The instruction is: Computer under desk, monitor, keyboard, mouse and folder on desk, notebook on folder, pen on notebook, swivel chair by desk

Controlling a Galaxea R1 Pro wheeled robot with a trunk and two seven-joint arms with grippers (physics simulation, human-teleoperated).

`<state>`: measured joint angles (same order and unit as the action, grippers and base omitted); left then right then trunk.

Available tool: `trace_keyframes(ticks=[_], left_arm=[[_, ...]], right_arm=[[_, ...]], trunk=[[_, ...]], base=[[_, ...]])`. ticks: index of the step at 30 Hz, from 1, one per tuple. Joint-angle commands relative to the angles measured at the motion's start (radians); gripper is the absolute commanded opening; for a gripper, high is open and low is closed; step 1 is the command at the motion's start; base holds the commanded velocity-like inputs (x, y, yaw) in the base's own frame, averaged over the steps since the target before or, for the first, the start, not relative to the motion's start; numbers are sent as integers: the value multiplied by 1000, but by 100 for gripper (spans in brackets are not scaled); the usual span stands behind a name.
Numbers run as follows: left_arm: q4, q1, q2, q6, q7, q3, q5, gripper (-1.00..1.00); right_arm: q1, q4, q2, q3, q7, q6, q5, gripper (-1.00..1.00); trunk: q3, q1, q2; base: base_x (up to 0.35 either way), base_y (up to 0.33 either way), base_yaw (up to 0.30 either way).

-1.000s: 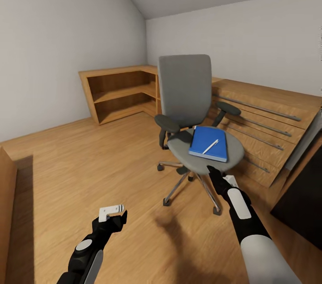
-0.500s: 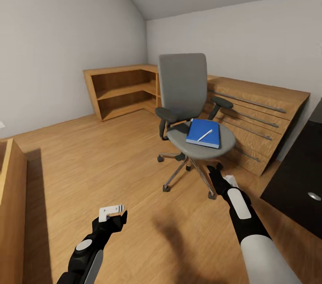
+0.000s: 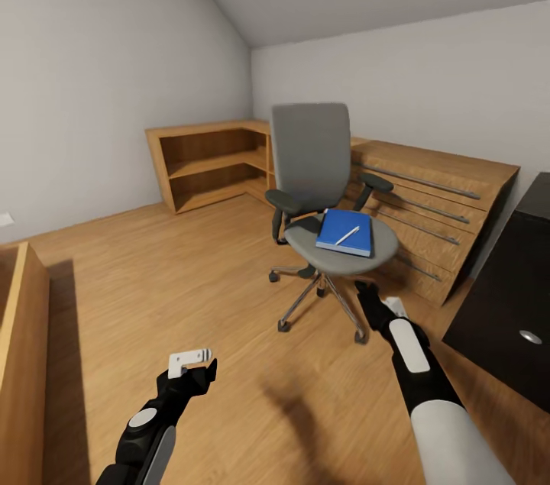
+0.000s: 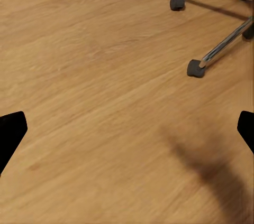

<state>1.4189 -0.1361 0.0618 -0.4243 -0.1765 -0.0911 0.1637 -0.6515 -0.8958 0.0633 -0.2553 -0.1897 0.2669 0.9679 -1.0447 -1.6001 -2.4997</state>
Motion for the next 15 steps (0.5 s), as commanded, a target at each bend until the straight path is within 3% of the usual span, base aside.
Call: trace_keyframes(ticks=[1,6,7,10,14,15], left_arm=[[1,0,0,-4,-9,-1,11,100],[2,0,0,-5,-11,0,11,100],[2,0,1,-5,-14,0,11,100],[2,0,1,-5,-15,1,11,100],[2,0,1,-5,-15,1,11,100],[2,0,1,-5,-15,1,11,100]], right_arm=[[0,-7,1,-3,-12,8,9,100],[0,-38,3,-4,-65,46,10,100],[0,-68,4,-5,-113,116,10,100],[0,-117,4,-6,-177,214,11,100],[0,-144,1,-7,-205,274,11,100],[0,-158,-4,-7,-216,326,11,100]], trunk=[[2,4,7],[18,23,42],[21,27,49],[30,38,70],[43,54,98],[46,58,105]], base=[[-1,0,0],[0,0,0],[-98,0,0],[-221,0,0],[-294,0,0],[-331,0,0]])
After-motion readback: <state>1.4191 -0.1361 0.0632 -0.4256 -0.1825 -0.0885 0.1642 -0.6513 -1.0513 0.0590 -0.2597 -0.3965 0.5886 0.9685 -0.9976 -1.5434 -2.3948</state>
